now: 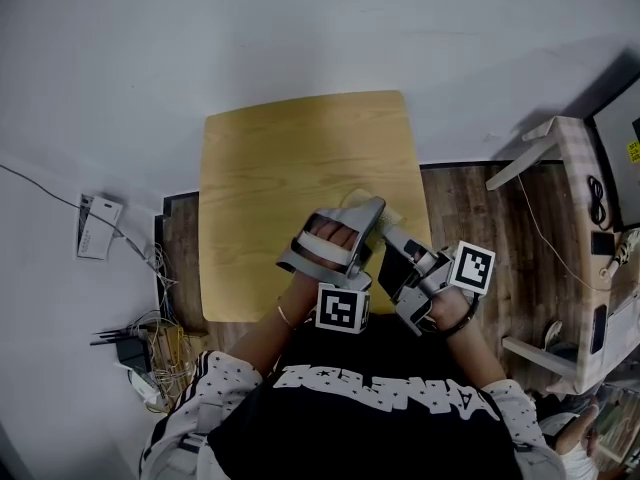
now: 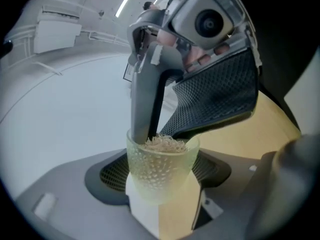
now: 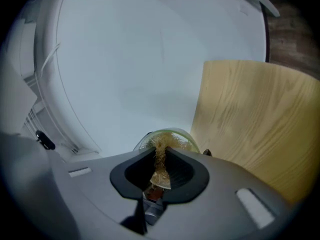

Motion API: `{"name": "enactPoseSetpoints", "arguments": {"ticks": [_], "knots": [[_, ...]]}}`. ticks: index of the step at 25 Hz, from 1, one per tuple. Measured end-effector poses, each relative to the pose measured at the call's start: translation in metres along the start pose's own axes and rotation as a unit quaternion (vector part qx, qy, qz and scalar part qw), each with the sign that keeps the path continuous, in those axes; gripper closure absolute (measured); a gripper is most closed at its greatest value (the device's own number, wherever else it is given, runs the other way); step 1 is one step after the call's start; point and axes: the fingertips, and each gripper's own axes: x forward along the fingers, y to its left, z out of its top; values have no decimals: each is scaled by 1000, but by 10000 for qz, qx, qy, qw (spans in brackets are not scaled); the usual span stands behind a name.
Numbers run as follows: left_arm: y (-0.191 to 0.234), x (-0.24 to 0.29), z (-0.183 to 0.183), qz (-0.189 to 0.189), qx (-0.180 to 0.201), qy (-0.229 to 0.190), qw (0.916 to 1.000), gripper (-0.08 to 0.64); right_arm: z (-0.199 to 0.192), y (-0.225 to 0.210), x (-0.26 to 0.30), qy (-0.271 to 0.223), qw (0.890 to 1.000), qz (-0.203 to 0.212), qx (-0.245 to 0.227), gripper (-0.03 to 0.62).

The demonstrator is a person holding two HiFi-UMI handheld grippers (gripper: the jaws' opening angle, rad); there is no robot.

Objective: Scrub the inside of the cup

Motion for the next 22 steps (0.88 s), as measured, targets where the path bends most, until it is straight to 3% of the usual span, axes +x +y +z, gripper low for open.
{"name": "enactPoseSetpoints", "arguments": {"ticks": [6,9,14,22], "knots": [[3,1,5,99,165,-154,9997,180,6,2,-6,-513,9912,512,1106,525],[3,1,6,86,188,-173,9996,181,7,1,-7,-602,9885,540,1274,525],[11,2,6,169,128,-180,9996,181,8,10,-4,-482,9946,435,811,525],[18,3,3,175,38,-78,9998,181,6,20,4,-49,9977,65,-667,526]]}}
